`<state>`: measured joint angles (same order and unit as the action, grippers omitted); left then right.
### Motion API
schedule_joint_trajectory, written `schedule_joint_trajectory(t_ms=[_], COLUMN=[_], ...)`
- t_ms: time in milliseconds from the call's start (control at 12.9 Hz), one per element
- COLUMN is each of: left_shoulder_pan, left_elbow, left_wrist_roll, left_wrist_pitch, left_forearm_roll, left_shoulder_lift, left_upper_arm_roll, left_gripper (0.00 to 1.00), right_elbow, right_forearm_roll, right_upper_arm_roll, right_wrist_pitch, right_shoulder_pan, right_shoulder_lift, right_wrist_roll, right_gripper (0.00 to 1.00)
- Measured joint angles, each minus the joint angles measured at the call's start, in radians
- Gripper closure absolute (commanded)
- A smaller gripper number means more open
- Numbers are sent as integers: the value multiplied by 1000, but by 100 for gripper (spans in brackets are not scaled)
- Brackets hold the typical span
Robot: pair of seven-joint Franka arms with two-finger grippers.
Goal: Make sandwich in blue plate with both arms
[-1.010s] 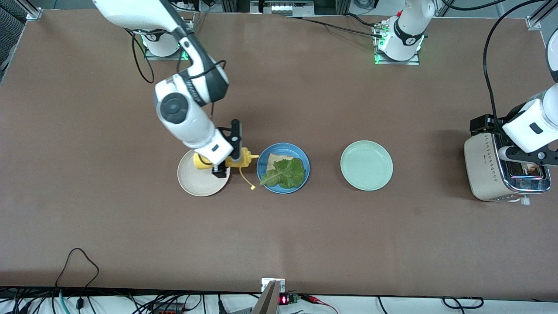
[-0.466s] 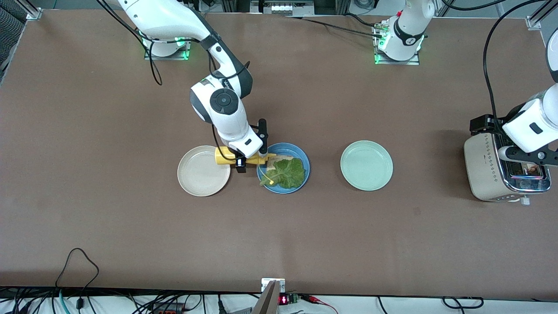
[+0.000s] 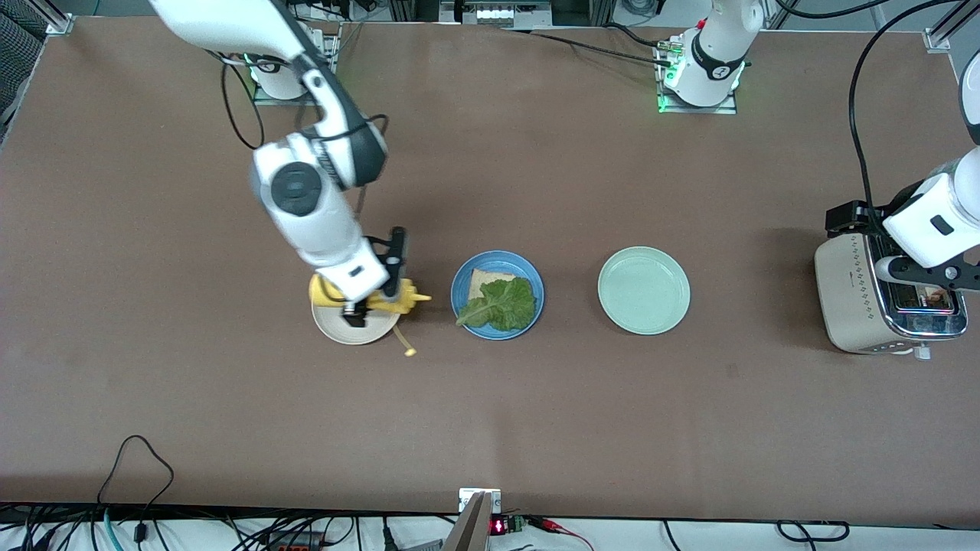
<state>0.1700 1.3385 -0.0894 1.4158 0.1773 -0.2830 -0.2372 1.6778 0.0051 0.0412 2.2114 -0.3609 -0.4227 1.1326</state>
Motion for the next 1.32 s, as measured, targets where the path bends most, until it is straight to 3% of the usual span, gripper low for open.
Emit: schedule_joint_trajectory(t_ms=[233, 544, 777, 1010, 1087, 1165, 1320], left_shoulder_pan=[34, 110, 176, 266, 298, 324, 350], left_elbow=[16, 38, 126, 230, 266, 301, 346], left_wrist_roll=[4, -2, -17, -120, -149, -168, -179], left_wrist_pitch=[-5, 31, 163, 392, 461, 517, 569], left_forearm_roll=[12, 139, 179, 202, 203, 203, 203], left_shoulder_lift=[-7, -69, -86, -88, -89, -90, -91], left_upper_arm_roll=[14, 18, 20, 21, 22, 22, 22], left_gripper=[0, 0, 0, 0, 5, 19, 34], right_elbow=[1, 9, 24, 38, 40, 40, 37], right_forearm_roll=[211, 445, 582, 700, 729, 757, 832], right_upper_arm_roll=[-3, -2, 8, 11, 12, 12, 14], right_wrist_pitch=[-140, -317, -467, -582, -615, -644, -701], right_shoulder_pan=[162, 415, 614, 770, 813, 851, 906], right_shoulder_lift=[88, 106, 88, 19, -19, -61, -161], right_wrist_roll=[307, 683, 965, 1200, 1259, 1315, 1424], right_gripper=[99, 99, 99, 99, 99, 99, 99])
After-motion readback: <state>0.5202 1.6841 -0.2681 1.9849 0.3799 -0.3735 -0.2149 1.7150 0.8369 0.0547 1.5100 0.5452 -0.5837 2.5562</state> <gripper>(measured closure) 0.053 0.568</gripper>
